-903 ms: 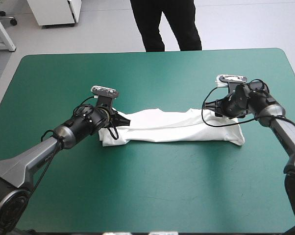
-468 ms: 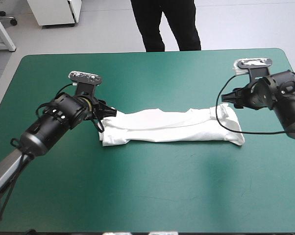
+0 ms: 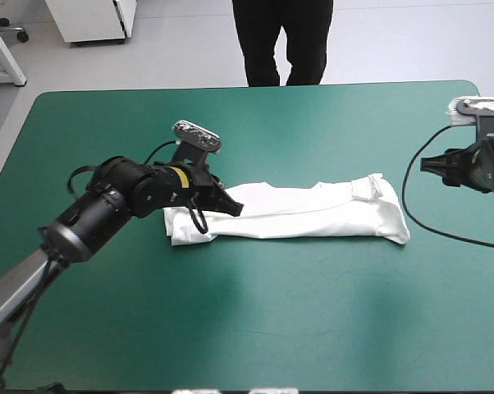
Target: Fold the cloth
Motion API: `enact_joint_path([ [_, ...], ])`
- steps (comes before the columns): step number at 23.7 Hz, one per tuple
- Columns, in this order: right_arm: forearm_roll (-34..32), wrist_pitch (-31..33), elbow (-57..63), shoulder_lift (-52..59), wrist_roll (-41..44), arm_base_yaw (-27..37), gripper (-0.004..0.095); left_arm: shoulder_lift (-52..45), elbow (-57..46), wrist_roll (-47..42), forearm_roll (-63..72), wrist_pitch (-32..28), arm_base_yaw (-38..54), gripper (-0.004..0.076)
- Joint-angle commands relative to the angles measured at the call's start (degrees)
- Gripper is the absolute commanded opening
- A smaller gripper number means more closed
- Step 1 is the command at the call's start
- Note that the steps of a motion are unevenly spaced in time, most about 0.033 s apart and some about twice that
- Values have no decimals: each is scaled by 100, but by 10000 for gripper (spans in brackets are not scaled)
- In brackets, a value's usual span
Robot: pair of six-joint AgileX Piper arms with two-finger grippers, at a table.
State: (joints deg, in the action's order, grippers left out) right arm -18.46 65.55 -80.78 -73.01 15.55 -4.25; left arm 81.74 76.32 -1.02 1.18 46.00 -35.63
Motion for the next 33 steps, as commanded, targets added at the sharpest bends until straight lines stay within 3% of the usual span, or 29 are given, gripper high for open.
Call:
enact_joint_path([
  [1,658,-620,-69,89,-365,672,550,255,348,414,497,-365,-33,-8],
  [7,3250,-866,427,-398,-2117,1794,550,1192,758,1130,1224,-390,-33,-9],
  [10,4541,-839,711,-653,-3269,2041,550,1581,953,1326,1418,-390,-33,-9],
  [12,5042,-730,747,-921,-3991,2075,550,1961,1184,1451,1547,-390,-43,-9],
  [16,5244,-670,747,-1237,-4657,2075,550,2697,1613,1588,1730,-275,-43,-9],
  [22,5224,-893,736,-1409,-4859,2075,551,3465,2107,1577,1754,5,-109,-9],
  [27,5626,-695,736,-1922,-4932,2075,635,3543,2186,1523,1777,82,-265,-9],
  [33,6150,-541,736,-2584,-5454,2064,640,3543,2186,1495,1754,210,-265,-9],
])
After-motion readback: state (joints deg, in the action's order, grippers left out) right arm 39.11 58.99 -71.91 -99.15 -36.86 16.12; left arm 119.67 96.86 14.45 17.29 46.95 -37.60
